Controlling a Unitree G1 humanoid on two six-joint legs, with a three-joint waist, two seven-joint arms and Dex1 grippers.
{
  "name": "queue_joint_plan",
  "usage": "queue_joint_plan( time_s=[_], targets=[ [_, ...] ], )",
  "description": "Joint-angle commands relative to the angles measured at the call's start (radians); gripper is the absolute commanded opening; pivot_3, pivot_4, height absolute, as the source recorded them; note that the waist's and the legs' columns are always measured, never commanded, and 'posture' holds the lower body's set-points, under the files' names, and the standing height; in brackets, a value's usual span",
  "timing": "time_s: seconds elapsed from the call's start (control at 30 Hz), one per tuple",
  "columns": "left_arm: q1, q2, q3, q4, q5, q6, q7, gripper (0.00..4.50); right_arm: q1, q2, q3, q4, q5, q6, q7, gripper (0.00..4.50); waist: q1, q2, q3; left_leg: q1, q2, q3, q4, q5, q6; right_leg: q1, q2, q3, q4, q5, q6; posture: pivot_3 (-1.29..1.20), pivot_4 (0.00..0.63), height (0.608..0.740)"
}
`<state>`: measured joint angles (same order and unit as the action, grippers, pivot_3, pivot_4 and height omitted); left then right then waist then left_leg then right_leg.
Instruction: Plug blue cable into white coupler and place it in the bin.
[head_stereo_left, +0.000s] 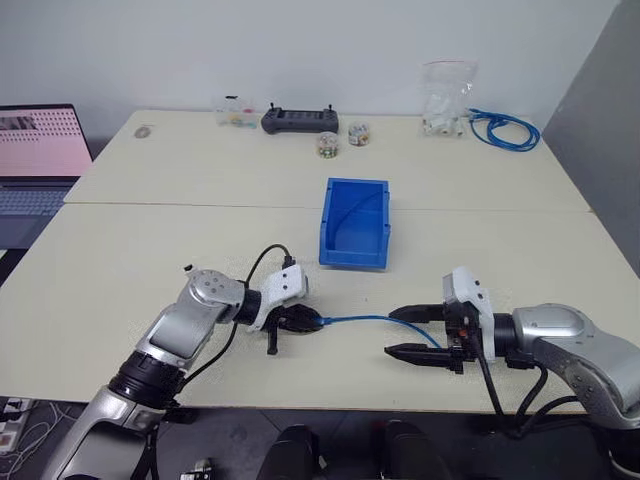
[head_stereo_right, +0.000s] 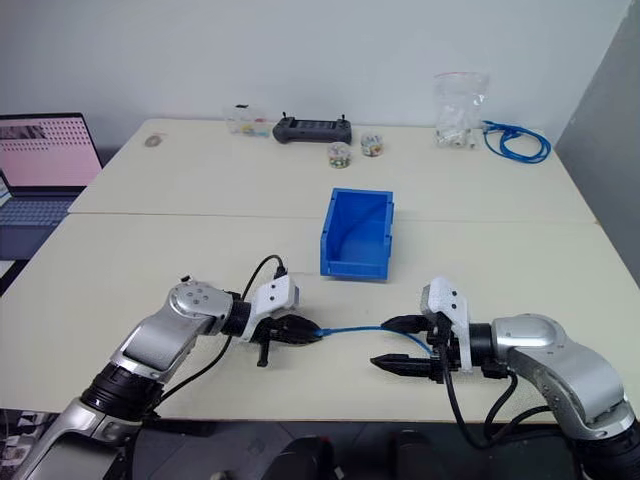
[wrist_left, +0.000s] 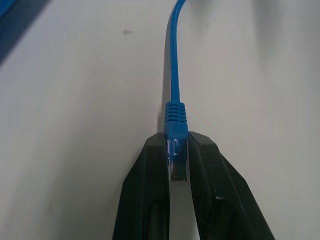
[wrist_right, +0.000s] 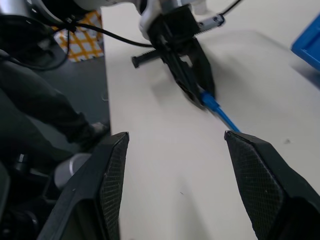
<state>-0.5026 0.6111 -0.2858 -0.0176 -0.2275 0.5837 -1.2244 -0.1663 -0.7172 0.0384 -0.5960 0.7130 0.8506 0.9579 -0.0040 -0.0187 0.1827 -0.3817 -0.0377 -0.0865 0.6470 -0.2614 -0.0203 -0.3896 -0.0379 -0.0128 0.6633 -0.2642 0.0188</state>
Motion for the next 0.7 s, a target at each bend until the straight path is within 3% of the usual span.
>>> queue_joint_plan(
  time_s=[0.03,0.27,0.5,0.7],
  targets=[
    [-0.092,-0.087,0.135,-0.079,-0.222,0.252,0.044,0.27,0.030,0.019,-0.028,-0.071,0.098,0.043,-0.044,3.25,0.003,-0.001,0.001,0.000,0.000,0.000,0.000,0.000,0.000,0.000,0.000,0.000,0.000,0.000,0.000,0.00,0.150,0.740],
    [-0.146,-0.129,0.263,-0.115,-0.485,0.553,0.079,0.27,0.025,0.098,-0.069,-0.053,0.165,0.061,-0.174,3.25,-0.018,-0.002,0.001,0.001,0.000,0.000,0.000,0.000,0.000,0.000,0.000,0.001,0.001,0.000,0.000,0.00,0.150,0.740],
    [-0.134,-0.112,0.305,-0.140,-0.602,0.647,0.117,0.27,-0.067,0.162,-0.174,0.003,0.372,0.120,-0.295,3.25,-0.022,-0.001,0.001,0.002,0.000,0.000,0.000,0.000,-0.001,0.000,0.000,0.001,0.001,0.000,0.000,0.00,0.150,0.740],
    [-0.124,-0.112,0.324,-0.163,-0.672,0.683,0.160,0.27,-0.121,0.195,-0.170,0.026,0.483,0.137,-0.376,3.25,-0.022,-0.001,0.001,0.001,0.000,0.000,0.000,0.000,-0.001,0.000,-0.001,0.002,0.001,0.001,-0.001,0.00,0.150,0.740]
  ],
)
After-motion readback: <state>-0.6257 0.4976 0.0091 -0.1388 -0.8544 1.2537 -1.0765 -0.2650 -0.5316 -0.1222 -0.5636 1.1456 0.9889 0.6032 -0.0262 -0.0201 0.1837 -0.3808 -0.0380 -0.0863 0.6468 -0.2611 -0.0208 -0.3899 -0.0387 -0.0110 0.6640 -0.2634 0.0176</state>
